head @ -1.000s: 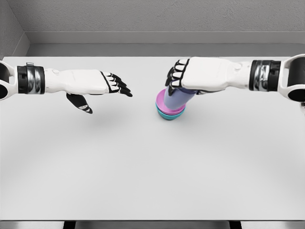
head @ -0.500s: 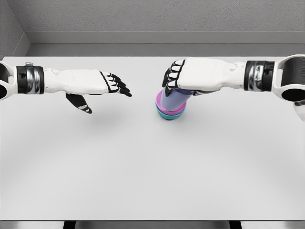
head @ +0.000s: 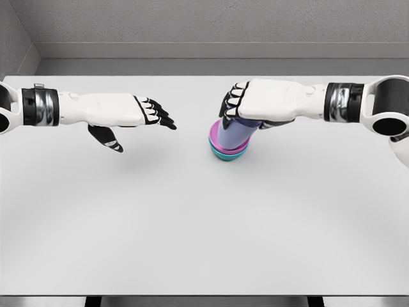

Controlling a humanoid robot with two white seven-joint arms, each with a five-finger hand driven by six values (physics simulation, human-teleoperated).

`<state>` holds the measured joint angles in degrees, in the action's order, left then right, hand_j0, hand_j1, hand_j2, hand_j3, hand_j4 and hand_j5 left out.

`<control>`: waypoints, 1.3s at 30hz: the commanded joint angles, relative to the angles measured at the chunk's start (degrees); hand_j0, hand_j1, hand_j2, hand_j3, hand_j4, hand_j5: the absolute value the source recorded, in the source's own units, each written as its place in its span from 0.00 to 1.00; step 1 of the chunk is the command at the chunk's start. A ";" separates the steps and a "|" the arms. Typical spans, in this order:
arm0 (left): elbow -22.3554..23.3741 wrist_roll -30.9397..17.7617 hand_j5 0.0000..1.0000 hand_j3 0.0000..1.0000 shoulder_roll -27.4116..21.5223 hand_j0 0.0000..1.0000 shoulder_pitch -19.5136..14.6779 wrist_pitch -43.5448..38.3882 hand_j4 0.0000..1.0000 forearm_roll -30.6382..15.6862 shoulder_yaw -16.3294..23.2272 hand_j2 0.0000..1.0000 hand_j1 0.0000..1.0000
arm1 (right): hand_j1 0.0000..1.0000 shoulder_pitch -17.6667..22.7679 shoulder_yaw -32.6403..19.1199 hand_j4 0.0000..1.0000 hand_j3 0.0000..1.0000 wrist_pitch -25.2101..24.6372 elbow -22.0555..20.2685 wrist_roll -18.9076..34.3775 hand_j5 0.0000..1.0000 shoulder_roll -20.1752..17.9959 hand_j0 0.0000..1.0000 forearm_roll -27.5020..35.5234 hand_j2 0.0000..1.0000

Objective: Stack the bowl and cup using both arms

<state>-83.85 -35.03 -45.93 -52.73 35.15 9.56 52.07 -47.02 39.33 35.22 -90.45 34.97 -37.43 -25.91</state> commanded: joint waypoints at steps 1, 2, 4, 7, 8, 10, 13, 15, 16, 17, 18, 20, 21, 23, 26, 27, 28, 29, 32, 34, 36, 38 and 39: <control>0.00 0.03 1.00 1.00 -0.13 1.00 0.00 -0.15 1.00 -0.33 -0.04 1.00 1.00 | 0.58 0.00 -0.04 0.58 0.58 -0.22 0.36 0.03 0.58 -0.01 0.58 0.34 0.58; 0.00 0.03 1.00 1.00 -0.21 1.00 0.00 -0.15 1.00 -0.33 -0.04 1.00 1.00 | 0.58 0.00 -0.04 0.58 0.58 -0.22 0.36 0.03 0.58 0.07 0.58 0.34 0.58; 0.00 0.03 1.00 1.00 -0.22 1.00 0.00 -0.15 1.00 -0.33 -0.04 1.00 1.00 | 0.58 0.09 0.05 0.58 0.58 -0.22 0.80 0.03 0.58 0.07 0.58 0.34 0.58; 0.00 0.03 1.00 1.00 -0.22 1.00 0.00 -0.15 1.00 -0.33 -0.13 1.00 1.00 | 0.58 0.18 0.05 0.58 0.58 -0.22 1.24 0.03 0.58 0.07 0.58 0.34 0.58; 0.00 0.03 1.00 1.00 -0.22 1.00 0.00 -0.15 1.00 -0.33 -0.04 1.00 1.00 | 0.58 0.18 0.05 0.58 0.58 -0.22 1.50 0.03 0.58 0.07 0.58 0.33 0.58; 0.00 0.03 1.00 1.00 -0.22 1.00 0.00 -0.15 1.00 -0.33 -0.04 1.00 1.00 | 0.58 -0.09 0.05 0.58 0.58 -0.22 1.59 0.03 0.58 0.69 0.58 0.25 0.58; 0.00 0.03 1.00 1.00 -0.22 1.00 0.00 -0.15 1.00 -0.33 -0.04 1.00 1.00 | 0.58 -0.35 0.05 0.58 0.58 -0.22 1.68 0.03 0.58 1.22 0.58 0.25 0.58; 0.00 0.03 1.00 1.00 -0.13 1.00 0.00 -0.15 1.00 -0.33 -0.04 1.00 1.00 | 0.58 -0.35 -0.04 0.58 0.58 -0.22 1.68 0.03 0.58 1.66 0.58 0.25 0.58; 0.00 0.03 1.00 1.00 -0.13 1.00 0.00 -0.15 1.00 -0.33 -0.04 1.00 1.00 | 0.58 -0.35 0.05 0.58 0.58 -0.22 1.85 0.03 0.58 1.92 0.58 0.25 0.58; 0.00 0.03 1.00 1.00 -0.13 1.00 0.00 -0.15 1.00 -0.33 -0.04 1.00 1.00 | 0.58 -0.35 -0.04 0.58 0.58 -0.22 2.20 0.03 0.58 1.92 0.58 -0.10 0.58; 0.00 0.03 1.00 1.00 -0.13 1.00 0.00 -0.15 1.00 -0.33 -0.04 1.00 1.00 | 0.58 -0.35 0.05 0.58 0.58 -0.22 2.56 0.03 0.58 1.92 0.58 -0.45 0.58; 0.00 0.03 1.00 1.00 -0.22 1.00 0.00 -0.15 1.00 -0.33 -0.04 1.00 1.00 | 0.58 -0.35 -0.04 0.58 0.58 -0.22 2.91 0.03 0.58 2.01 0.58 -0.63 0.58; 0.00 0.03 1.00 1.00 -0.22 1.00 0.00 -0.15 1.00 -0.33 -0.04 1.00 1.00 | 0.58 -0.35 -0.04 0.58 0.58 -0.22 3.43 0.03 0.58 2.10 0.58 -0.63 0.58; 0.00 0.03 1.00 1.00 -0.22 1.00 0.00 -0.15 1.00 -0.33 -0.04 1.00 1.00 | 0.58 -0.35 -0.04 0.58 0.58 -0.22 3.61 0.03 0.58 2.01 0.58 -0.63 0.58; 0.00 0.03 1.00 1.00 -0.22 1.00 0.00 -0.15 1.00 -0.33 -0.04 1.00 1.00 | 0.58 -0.35 -0.04 0.58 0.58 -0.22 3.70 0.03 0.58 2.01 0.58 -0.72 0.58; 0.00 0.03 1.00 1.00 -0.22 1.00 0.00 -0.15 1.00 -0.33 -0.04 1.00 1.00 | 0.58 -0.35 -0.04 0.58 0.58 -0.22 3.79 0.03 0.58 2.01 0.58 -0.72 0.58; 0.00 0.03 1.00 1.00 -0.22 1.00 0.00 -0.15 1.00 -0.33 -0.04 1.00 1.00 | 0.58 -0.35 -0.04 0.58 0.58 -0.22 3.96 0.03 0.58 2.01 0.58 -0.72 0.58; 0.00 0.03 1.00 1.00 -0.22 1.00 0.00 -0.15 1.00 -0.33 -0.04 1.00 1.00 | 0.58 -0.35 -0.04 0.58 0.58 -0.22 4.40 0.03 0.58 2.10 0.58 -0.72 0.58; 0.00 0.03 1.00 1.00 -0.22 1.00 0.00 -0.15 1.00 -0.33 -0.13 1.00 1.00 | 0.58 -0.26 0.05 0.58 0.58 -0.22 4.58 0.03 0.58 2.27 0.58 -0.72 0.58; 0.00 0.03 1.00 1.00 -0.30 1.00 0.00 -0.15 1.00 -0.33 -0.04 1.00 1.00 | 0.58 -0.26 -0.04 0.58 0.58 -0.22 4.93 0.03 0.58 2.54 0.58 -1.68 0.58; 0.00 0.03 1.00 1.00 -0.30 1.00 0.00 -0.15 1.00 -0.33 -0.13 1.00 1.00 | 0.58 -0.18 -0.04 0.58 0.58 -0.22 5.02 0.03 0.58 2.62 0.58 -1.86 0.58; 0.00 0.03 1.00 1.00 -0.30 1.00 0.00 -0.15 1.00 -0.33 -0.13 1.00 1.00 | 0.58 -0.18 0.05 0.58 0.58 -0.22 5.02 0.03 0.58 2.80 0.58 -1.86 0.58; 0.00 0.03 1.00 1.00 -0.30 1.00 0.00 -0.15 1.00 -0.42 -0.13 1.00 1.00 | 0.58 -0.26 0.05 0.58 0.58 -0.22 5.10 0.03 0.58 3.33 0.58 -1.86 0.58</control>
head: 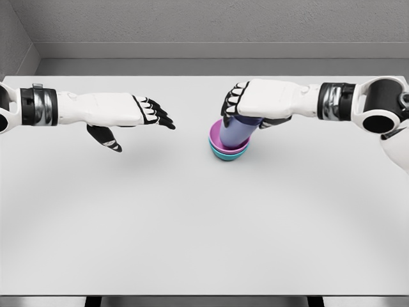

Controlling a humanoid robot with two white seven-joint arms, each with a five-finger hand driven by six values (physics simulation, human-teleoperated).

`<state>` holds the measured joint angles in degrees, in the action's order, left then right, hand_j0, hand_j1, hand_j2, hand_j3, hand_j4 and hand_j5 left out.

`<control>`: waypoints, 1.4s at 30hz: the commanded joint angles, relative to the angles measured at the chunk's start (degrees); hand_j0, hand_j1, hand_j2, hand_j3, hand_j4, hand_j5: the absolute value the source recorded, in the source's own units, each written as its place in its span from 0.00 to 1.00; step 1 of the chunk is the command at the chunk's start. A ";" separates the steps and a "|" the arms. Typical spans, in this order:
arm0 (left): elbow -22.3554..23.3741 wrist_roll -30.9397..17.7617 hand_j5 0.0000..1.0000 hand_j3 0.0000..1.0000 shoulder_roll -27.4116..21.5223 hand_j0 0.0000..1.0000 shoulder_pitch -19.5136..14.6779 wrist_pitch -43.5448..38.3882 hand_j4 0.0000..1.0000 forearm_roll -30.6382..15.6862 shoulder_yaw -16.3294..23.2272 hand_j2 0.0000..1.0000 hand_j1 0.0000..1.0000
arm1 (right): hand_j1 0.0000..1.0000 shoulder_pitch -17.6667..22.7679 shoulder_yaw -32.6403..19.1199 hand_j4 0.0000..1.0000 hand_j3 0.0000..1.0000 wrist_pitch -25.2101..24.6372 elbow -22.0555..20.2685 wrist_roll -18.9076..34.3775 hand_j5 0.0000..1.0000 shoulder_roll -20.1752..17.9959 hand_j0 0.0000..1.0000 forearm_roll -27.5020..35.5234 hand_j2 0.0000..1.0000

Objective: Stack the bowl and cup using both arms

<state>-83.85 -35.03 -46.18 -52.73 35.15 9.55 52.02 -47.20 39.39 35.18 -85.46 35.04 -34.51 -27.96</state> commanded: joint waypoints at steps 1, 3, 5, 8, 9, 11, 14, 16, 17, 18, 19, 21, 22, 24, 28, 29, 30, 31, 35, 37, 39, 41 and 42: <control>0.00 0.03 1.00 1.00 -0.05 1.00 0.00 -0.15 1.00 -0.32 -0.07 1.00 1.00 | 0.58 0.00 -0.01 0.58 0.58 -0.18 0.12 -0.04 0.58 0.49 0.58 0.19 0.58; 0.00 0.03 1.00 1.00 -0.05 1.00 0.00 -0.15 1.00 -0.41 -0.07 1.00 1.00 | 0.58 0.09 -0.01 0.58 0.58 -0.18 0.12 -0.04 0.58 0.49 0.58 0.19 0.58; 0.00 0.03 1.00 1.00 -0.05 1.00 0.00 -0.15 1.00 -0.41 -0.07 1.00 1.00 | 0.58 0.18 -0.01 0.58 0.58 -0.18 0.29 -0.04 0.58 0.67 0.58 0.19 0.58; 0.00 0.03 1.00 1.00 -0.05 1.00 0.00 -0.15 1.00 -0.32 -0.07 1.00 1.00 | 0.58 0.26 -0.01 0.58 0.58 -0.18 0.29 -0.04 0.58 0.67 0.58 0.19 0.58; 0.00 0.03 1.00 1.00 -0.05 1.00 0.00 -0.15 1.00 -0.41 -0.07 1.00 1.00 | 0.58 0.26 -0.01 0.58 0.58 -0.18 0.29 -0.04 0.58 0.67 0.58 0.19 0.58; 0.00 0.03 1.00 1.00 -0.05 1.00 0.00 -0.15 1.00 -0.41 -0.07 1.00 1.00 | 0.58 0.44 0.08 0.58 0.58 -0.18 0.29 -0.04 0.58 0.67 0.58 0.10 0.58; 0.09 0.03 1.00 1.00 -0.05 1.00 0.00 -0.15 1.00 -0.41 -0.07 1.00 1.00 | 0.62 0.26 0.25 0.62 0.62 -0.18 0.29 -0.04 0.62 0.67 0.62 0.10 0.62; 0.09 0.03 1.00 1.00 -0.05 1.00 0.00 -0.15 1.00 -0.41 -0.07 1.00 1.00 | 0.85 0.18 0.25 0.85 0.85 -0.18 0.29 -0.04 0.85 0.76 0.85 0.10 0.85; 0.09 0.03 1.00 1.00 -0.05 1.00 0.00 -0.15 1.00 -0.41 -0.07 1.00 1.00 | 1.00 0.18 0.25 1.00 1.00 -0.18 0.29 -0.04 1.00 0.67 1.00 0.10 1.00; 0.09 0.03 1.00 1.00 -0.14 1.00 0.00 -0.15 1.00 -0.41 -0.07 1.00 1.00 | 1.00 0.26 0.25 1.00 1.00 -0.18 0.29 -0.04 1.00 0.76 1.00 0.10 1.00; 0.09 0.03 1.00 1.00 -0.14 1.00 -0.09 -0.15 1.00 -0.41 -0.16 1.00 1.00 | 1.00 0.35 0.25 1.00 1.00 -0.18 0.29 -0.04 1.00 0.76 1.00 0.19 1.00; 0.09 0.03 1.00 1.00 -0.22 1.00 -0.09 -0.15 1.00 -0.50 -0.16 1.00 1.00 | 1.00 0.44 0.25 1.00 1.00 -0.18 0.29 -0.04 1.00 0.67 1.00 0.19 1.00; 0.09 0.03 1.00 1.00 -0.22 1.00 -0.09 -0.15 1.00 -0.50 -0.16 1.00 1.00 | 1.00 0.44 0.16 1.00 1.00 -0.18 0.29 -0.04 1.00 0.67 1.00 0.19 1.00; 0.09 0.03 1.00 1.00 -0.22 1.00 -0.09 -0.15 1.00 -0.50 -0.16 1.00 1.00 | 1.00 0.62 -2.29 1.00 1.00 -0.18 1.17 -0.04 1.00 -0.03 1.00 0.36 1.00; 0.09 0.03 1.00 1.00 -0.22 1.00 -0.09 -0.15 1.00 -0.41 -0.16 1.00 1.00 | 1.00 2.29 -17.85 1.00 1.00 -0.18 16.63 -0.04 1.00 -0.03 1.00 0.63 1.00; 0.09 0.03 1.00 1.00 -0.22 1.00 -0.09 -0.15 1.00 -0.41 -0.16 1.00 1.00 | 1.00 2.29 -17.68 1.00 1.00 -0.18 20.85 -0.04 1.00 -0.03 1.00 0.45 1.00; 0.09 0.03 1.00 1.00 -0.22 1.00 -0.09 -0.15 1.00 -0.41 -0.16 1.00 1.00 | 1.00 2.37 -17.24 1.00 1.00 -0.18 22.18 -0.04 1.00 0.14 1.00 -0.16 1.00; 0.18 0.03 1.00 1.00 -0.22 1.00 -0.09 -0.15 1.00 -0.41 -0.16 1.00 1.00 | 1.00 2.46 -17.24 1.00 1.00 -0.18 22.62 -0.04 1.00 -0.03 1.00 -2.01 1.00; 4.66 0.03 1.00 1.00 1.71 1.00 0.26 -0.15 1.00 -0.41 -0.07 1.00 1.00 | 1.00 2.81 -17.15 1.00 1.00 -0.18 24.55 -0.04 1.00 -0.12 1.00 -2.28 1.00; 7.65 0.03 1.00 1.00 1.53 1.00 1.32 -0.15 1.00 -0.58 -0.07 1.00 1.00 | 1.00 2.90 -17.15 1.00 1.00 -0.18 24.55 -0.04 1.00 -0.56 1.00 -2.28 1.00; 8.00 0.03 1.00 1.00 1.62 1.00 1.32 -0.15 1.00 -0.58 -0.07 1.00 1.00 | 1.00 3.25 -17.15 1.00 1.00 -0.18 24.55 -0.04 1.00 -0.74 1.00 -2.28 1.00; 8.44 0.03 1.00 1.00 1.27 1.00 1.32 -0.15 1.00 -0.50 -0.07 1.00 1.00 | 1.00 3.25 -17.15 1.00 1.00 -0.18 24.55 -0.04 1.00 -0.82 1.00 -2.19 1.00; 9.05 0.03 1.00 1.00 1.27 1.00 1.41 -0.15 1.00 -0.41 -0.07 1.00 1.00 | 1.00 3.25 -17.15 1.00 1.00 -0.18 24.55 -0.04 1.00 -0.82 1.00 -2.19 1.00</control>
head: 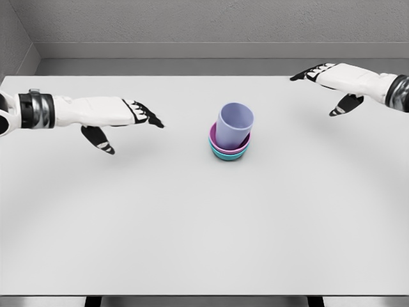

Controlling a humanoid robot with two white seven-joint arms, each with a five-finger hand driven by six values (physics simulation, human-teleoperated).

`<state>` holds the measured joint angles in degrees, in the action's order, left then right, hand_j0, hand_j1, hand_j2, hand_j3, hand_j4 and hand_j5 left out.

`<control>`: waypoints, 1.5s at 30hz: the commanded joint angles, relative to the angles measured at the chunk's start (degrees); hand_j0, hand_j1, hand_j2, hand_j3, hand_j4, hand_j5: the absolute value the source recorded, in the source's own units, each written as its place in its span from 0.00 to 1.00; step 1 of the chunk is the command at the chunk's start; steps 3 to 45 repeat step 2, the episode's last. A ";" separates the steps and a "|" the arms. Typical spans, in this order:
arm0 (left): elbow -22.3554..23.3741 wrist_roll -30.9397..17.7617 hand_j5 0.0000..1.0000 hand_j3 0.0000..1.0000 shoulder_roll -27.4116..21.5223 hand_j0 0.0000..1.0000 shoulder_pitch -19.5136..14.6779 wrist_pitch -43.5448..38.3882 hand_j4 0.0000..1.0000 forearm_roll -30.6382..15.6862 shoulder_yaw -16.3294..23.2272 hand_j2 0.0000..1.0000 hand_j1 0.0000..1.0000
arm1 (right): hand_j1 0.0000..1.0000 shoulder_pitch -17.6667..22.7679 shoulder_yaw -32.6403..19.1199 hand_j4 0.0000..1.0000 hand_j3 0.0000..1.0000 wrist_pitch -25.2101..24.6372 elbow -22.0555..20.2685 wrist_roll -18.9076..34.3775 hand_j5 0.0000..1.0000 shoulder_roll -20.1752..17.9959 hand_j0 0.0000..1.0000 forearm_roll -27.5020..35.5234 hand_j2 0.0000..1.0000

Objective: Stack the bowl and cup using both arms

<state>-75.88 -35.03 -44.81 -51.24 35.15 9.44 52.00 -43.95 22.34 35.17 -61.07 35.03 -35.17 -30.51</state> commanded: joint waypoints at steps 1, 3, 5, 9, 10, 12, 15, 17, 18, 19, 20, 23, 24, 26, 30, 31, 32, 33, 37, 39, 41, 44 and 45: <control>1.35 0.03 1.00 1.00 -0.10 1.00 0.09 -0.15 1.00 -0.21 -0.05 1.00 1.00 | 1.00 0.00 -0.10 1.00 1.00 -0.17 0.16 -0.03 1.00 -0.16 1.00 0.36 1.00; 1.70 0.03 1.00 1.00 -0.10 1.00 0.44 -0.15 1.00 -0.21 -0.05 1.00 1.00 | 1.00 0.00 -0.19 1.00 1.00 -0.17 0.16 -0.03 1.00 -0.16 1.00 0.36 1.00; 1.70 0.03 1.00 1.00 -0.10 1.00 0.44 -0.15 1.00 -0.21 -0.05 1.00 1.00 | 1.00 0.00 -0.19 1.00 1.00 -0.17 0.16 -0.03 1.00 -0.16 1.00 0.36 1.00; 1.70 0.03 1.00 1.00 -0.10 1.00 0.44 -0.15 1.00 -0.21 -0.05 1.00 1.00 | 1.00 0.00 -0.19 1.00 1.00 -0.17 0.16 -0.03 1.00 -0.16 1.00 0.36 1.00; 1.70 0.03 1.00 1.00 -0.10 1.00 0.44 -0.15 1.00 -0.21 -0.05 1.00 1.00 | 1.00 0.00 -0.19 1.00 1.00 -0.17 0.16 -0.03 1.00 -0.16 1.00 0.36 1.00; 1.70 0.03 1.00 1.00 -0.10 1.00 0.44 -0.15 1.00 -0.21 -0.05 1.00 1.00 | 1.00 0.00 -0.19 1.00 1.00 -0.17 0.16 -0.03 1.00 -0.16 1.00 0.36 1.00; 1.70 0.03 1.00 1.00 -0.10 1.00 0.44 -0.15 1.00 -0.21 -0.05 1.00 1.00 | 1.00 0.00 -0.19 1.00 1.00 -0.17 0.16 -0.03 1.00 -0.16 1.00 0.36 1.00; 1.70 0.03 1.00 1.00 -0.10 1.00 0.44 -0.15 1.00 -0.21 -0.05 1.00 1.00 | 1.00 0.00 -0.19 1.00 1.00 -0.17 0.16 -0.03 1.00 -0.16 1.00 0.36 1.00; 1.70 0.03 1.00 1.00 -0.10 1.00 0.44 -0.15 1.00 -0.21 -0.05 1.00 1.00 | 1.00 0.00 -0.19 1.00 1.00 -0.17 0.16 -0.03 1.00 -0.16 1.00 0.36 1.00; 1.70 0.03 1.00 1.00 -0.10 1.00 0.44 -0.15 1.00 -0.21 -0.05 1.00 1.00 | 1.00 0.00 -0.19 1.00 1.00 -0.17 0.16 -0.03 1.00 -0.16 1.00 0.36 1.00; 1.70 0.03 1.00 1.00 -0.10 1.00 0.44 -0.15 1.00 -0.21 -0.05 1.00 1.00 | 1.00 0.00 -0.19 1.00 1.00 -0.17 0.16 -0.03 1.00 -0.16 1.00 0.36 1.00; 1.70 0.03 1.00 1.00 -0.10 1.00 0.44 -0.15 1.00 -0.21 -0.05 1.00 1.00 | 1.00 0.00 -0.19 1.00 1.00 -0.17 0.16 -0.03 1.00 -0.16 1.00 0.36 1.00; 1.70 0.03 1.00 1.00 -0.10 1.00 0.44 -0.15 1.00 -0.21 -0.05 1.00 1.00 | 1.00 0.00 -0.19 1.00 1.00 -0.17 0.16 -0.03 1.00 -0.16 1.00 0.36 1.00; 1.70 0.03 1.00 1.00 -0.10 1.00 0.44 -0.15 1.00 -0.21 -0.05 1.00 1.00 | 1.00 0.00 -0.19 1.00 1.00 -0.17 0.16 -0.03 1.00 -0.16 1.00 0.36 1.00; 1.70 0.03 1.00 1.00 -0.10 1.00 0.44 -0.15 1.00 -0.21 -0.05 1.00 1.00 | 1.00 0.00 -0.19 1.00 1.00 -0.17 0.16 -0.03 1.00 -0.16 1.00 0.36 1.00; 1.70 0.03 1.00 1.00 -0.10 1.00 0.44 -0.15 1.00 -0.21 -0.05 1.00 1.00 | 1.00 0.00 -0.19 1.00 1.00 -0.17 0.16 -0.03 1.00 -0.16 1.00 0.36 1.00; 1.70 0.03 1.00 1.00 -0.10 1.00 0.44 -0.15 1.00 -0.21 -0.05 1.00 1.00 | 1.00 0.00 -0.19 1.00 1.00 -0.17 0.16 -0.03 1.00 -0.16 1.00 0.36 1.00; 1.70 0.03 1.00 1.00 -0.10 1.00 0.44 -0.15 1.00 -0.21 -0.05 1.00 1.00 | 1.00 0.00 -0.19 1.00 1.00 -0.17 0.16 -0.03 1.00 -0.16 1.00 0.36 1.00; 1.70 0.03 1.00 1.00 -0.10 1.00 0.44 -0.15 1.00 -0.21 -0.05 1.00 1.00 | 1.00 0.00 -0.19 1.00 1.00 -0.17 0.16 -0.03 1.00 -0.16 1.00 0.36 1.00; 1.70 0.03 1.00 1.00 -0.10 1.00 0.44 -0.15 1.00 -0.21 -0.05 1.00 1.00 | 1.00 0.00 -0.19 1.00 1.00 -0.17 0.16 -0.03 1.00 -0.16 1.00 0.36 1.00; 1.70 0.03 1.00 1.00 -0.10 1.00 0.44 -0.15 1.00 -0.21 -0.05 1.00 1.00 | 1.00 0.00 -0.19 1.00 1.00 -0.17 0.16 -0.03 1.00 -0.16 1.00 0.36 1.00; 1.70 0.03 1.00 1.00 -0.10 1.00 0.44 -0.15 1.00 -0.21 -0.05 1.00 1.00 | 1.00 0.00 -0.19 1.00 1.00 -0.17 0.16 -0.03 1.00 -0.16 1.00 0.36 1.00; 1.70 0.03 1.00 1.00 -0.10 1.00 0.44 -0.15 1.00 -0.21 -0.05 1.00 1.00 | 1.00 0.00 -0.19 1.00 1.00 -0.17 0.16 -0.03 1.00 -0.16 1.00 0.36 1.00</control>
